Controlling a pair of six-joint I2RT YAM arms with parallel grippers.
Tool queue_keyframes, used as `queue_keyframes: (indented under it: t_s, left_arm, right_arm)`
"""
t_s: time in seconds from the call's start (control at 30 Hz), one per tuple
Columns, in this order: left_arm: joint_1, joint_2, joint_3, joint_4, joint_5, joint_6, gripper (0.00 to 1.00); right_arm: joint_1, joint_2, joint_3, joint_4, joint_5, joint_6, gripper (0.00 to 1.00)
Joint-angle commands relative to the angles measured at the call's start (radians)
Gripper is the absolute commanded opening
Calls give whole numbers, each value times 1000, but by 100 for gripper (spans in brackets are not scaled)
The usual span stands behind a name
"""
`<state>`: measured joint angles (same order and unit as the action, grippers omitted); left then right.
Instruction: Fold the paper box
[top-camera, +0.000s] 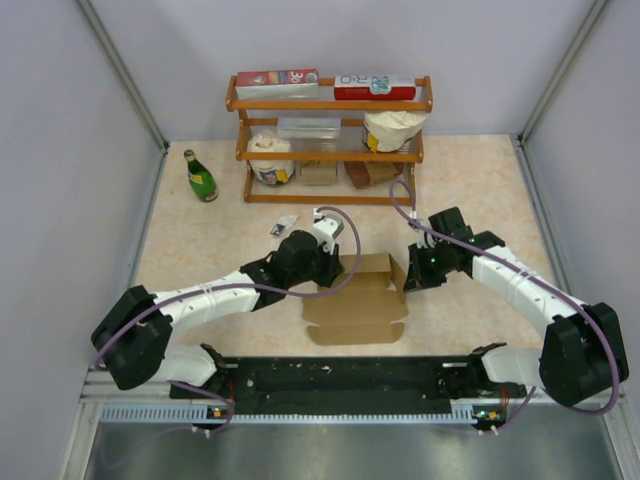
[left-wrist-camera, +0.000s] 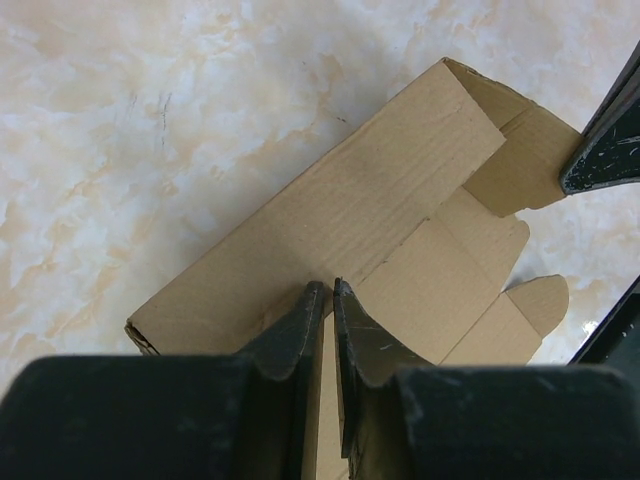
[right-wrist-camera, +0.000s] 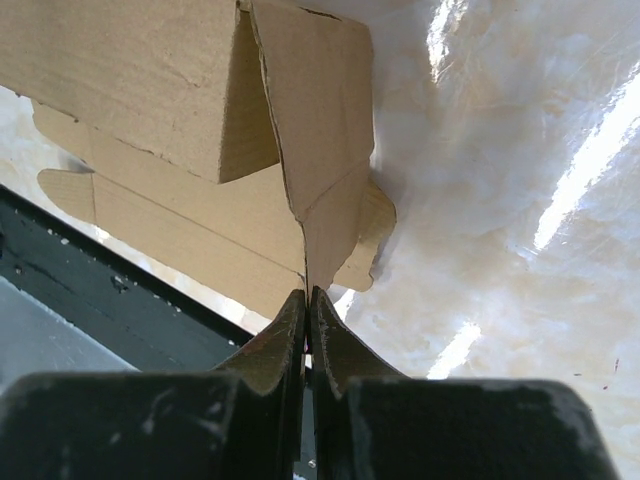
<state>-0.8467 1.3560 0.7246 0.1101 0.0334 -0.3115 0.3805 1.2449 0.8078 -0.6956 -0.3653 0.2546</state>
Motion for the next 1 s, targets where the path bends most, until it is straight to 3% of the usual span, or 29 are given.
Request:
queue_keyframes:
  t_s: [0.0, 0.47, 0.97]
  left_arm:
    - [0, -55, -16, 36, 5, -17, 13]
    - [-20, -92, -27, 34, 7, -52, 13]
    - [-38, -100, -68, 39, -9, -80, 13]
  right_arm:
    - [21, 1, 53, 30, -44, 3, 0]
    - [92, 60, 80, 111, -70, 40, 1]
    - [93, 120, 73, 211, -138, 54, 18]
